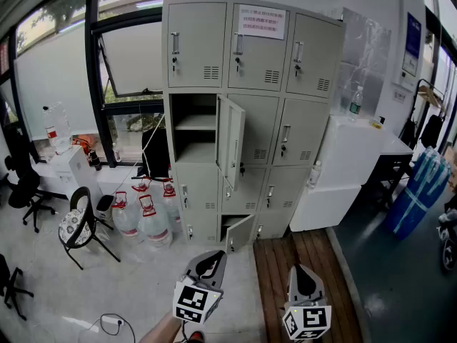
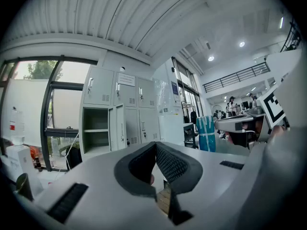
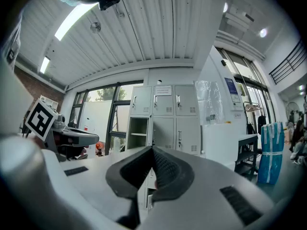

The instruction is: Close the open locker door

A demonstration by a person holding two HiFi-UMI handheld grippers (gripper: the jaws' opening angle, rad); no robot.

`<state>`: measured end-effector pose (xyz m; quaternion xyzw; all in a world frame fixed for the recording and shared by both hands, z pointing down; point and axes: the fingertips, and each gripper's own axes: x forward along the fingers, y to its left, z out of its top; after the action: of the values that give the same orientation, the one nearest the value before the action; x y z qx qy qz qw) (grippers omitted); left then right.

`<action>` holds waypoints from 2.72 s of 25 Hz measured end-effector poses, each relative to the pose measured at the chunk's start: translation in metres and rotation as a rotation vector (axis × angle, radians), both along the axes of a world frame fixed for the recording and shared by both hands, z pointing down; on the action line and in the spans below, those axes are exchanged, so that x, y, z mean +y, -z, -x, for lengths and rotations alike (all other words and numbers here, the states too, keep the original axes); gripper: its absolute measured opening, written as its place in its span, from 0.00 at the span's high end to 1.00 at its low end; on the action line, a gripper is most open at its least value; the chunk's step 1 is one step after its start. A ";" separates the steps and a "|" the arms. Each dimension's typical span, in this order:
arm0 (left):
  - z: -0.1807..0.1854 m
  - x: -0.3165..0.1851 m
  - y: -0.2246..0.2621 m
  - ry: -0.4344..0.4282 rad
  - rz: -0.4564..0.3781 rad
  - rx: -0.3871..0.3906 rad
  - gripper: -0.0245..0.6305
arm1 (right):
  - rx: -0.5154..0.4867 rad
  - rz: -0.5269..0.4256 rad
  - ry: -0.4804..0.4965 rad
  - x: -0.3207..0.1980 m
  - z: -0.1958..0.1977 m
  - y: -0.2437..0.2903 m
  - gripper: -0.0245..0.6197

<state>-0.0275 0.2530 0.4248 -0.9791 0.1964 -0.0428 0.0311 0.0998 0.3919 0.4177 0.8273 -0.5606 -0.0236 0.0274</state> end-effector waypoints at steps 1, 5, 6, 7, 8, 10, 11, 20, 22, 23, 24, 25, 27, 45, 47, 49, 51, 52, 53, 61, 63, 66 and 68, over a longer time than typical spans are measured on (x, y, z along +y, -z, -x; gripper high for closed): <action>0.000 0.001 0.000 0.000 0.001 -0.001 0.93 | -0.004 -0.002 0.000 0.001 0.000 0.000 0.95; 0.000 0.003 -0.002 0.003 0.007 -0.006 0.93 | -0.029 -0.008 0.004 0.004 0.002 0.001 0.95; 0.000 0.004 -0.002 0.005 0.008 -0.005 0.93 | -0.031 -0.005 0.006 0.005 0.002 0.001 0.95; 0.000 0.004 -0.002 0.007 0.009 -0.005 0.93 | -0.030 -0.001 0.008 0.005 0.001 -0.001 0.95; 0.000 0.004 -0.002 0.009 0.009 -0.005 0.93 | -0.029 0.003 0.010 0.005 0.001 -0.002 0.95; -0.001 0.004 -0.004 0.012 0.012 -0.009 0.93 | -0.038 0.010 0.010 0.004 -0.002 -0.006 0.95; -0.002 0.002 -0.005 0.015 0.014 -0.013 0.93 | -0.044 0.011 0.011 0.003 -0.003 -0.008 0.95; -0.042 -0.037 -0.020 0.021 0.034 -0.051 0.93 | -0.065 0.020 0.021 -0.037 -0.043 -0.024 0.95; -0.060 -0.054 -0.022 0.021 0.026 -0.031 0.93 | -0.065 0.022 0.027 -0.054 -0.058 -0.026 0.95; -0.069 -0.064 -0.022 0.022 0.026 -0.028 0.93 | -0.063 0.021 0.031 -0.064 -0.066 -0.026 0.95; -0.078 -0.074 -0.023 0.023 0.027 -0.027 0.93 | -0.060 0.019 0.038 -0.074 -0.074 -0.025 0.95; -0.087 -0.085 -0.022 0.023 0.030 -0.028 0.93 | -0.056 0.017 0.044 -0.085 -0.082 -0.023 0.95; -0.105 -0.106 -0.020 0.020 0.034 -0.029 0.93 | -0.056 0.012 0.048 -0.108 -0.100 -0.019 0.95; -0.192 -0.291 -0.011 0.118 0.046 -0.026 0.93 | -0.070 0.017 0.168 -0.313 -0.196 -0.006 0.95; -0.190 -0.305 -0.012 0.143 0.048 -0.021 0.93 | -0.077 0.019 0.188 -0.330 -0.197 -0.009 0.95; -0.186 -0.316 -0.014 0.167 0.051 -0.023 0.93 | -0.080 0.023 0.218 -0.343 -0.196 -0.012 0.95; -0.180 -0.323 -0.016 0.191 0.056 -0.027 0.93 | -0.079 0.027 0.253 -0.354 -0.193 -0.013 0.95; -0.177 -0.327 -0.016 0.203 0.057 -0.027 0.93 | -0.076 0.027 0.270 -0.359 -0.192 -0.013 0.95; -0.175 -0.330 -0.016 0.217 0.058 -0.027 0.93 | -0.074 0.025 0.285 -0.365 -0.191 -0.012 0.95; -0.165 -0.351 -0.021 0.342 0.068 -0.038 0.93 | -0.082 0.022 0.413 -0.405 -0.194 -0.011 0.95; -0.164 -0.354 -0.021 0.386 0.075 -0.036 0.93 | -0.091 0.026 0.462 -0.415 -0.195 -0.013 0.95; -0.166 -0.355 -0.019 0.451 0.080 -0.030 0.93 | -0.100 0.027 0.538 -0.428 -0.200 -0.010 0.95; -0.166 -0.356 -0.018 0.496 0.078 -0.026 0.93 | -0.096 0.029 0.589 -0.438 -0.203 -0.009 0.95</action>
<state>0.1389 -0.1033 0.4424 -0.9007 0.4285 -0.0694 -0.0156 0.3026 -0.0461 0.4265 0.6287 -0.7775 0.0167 0.0048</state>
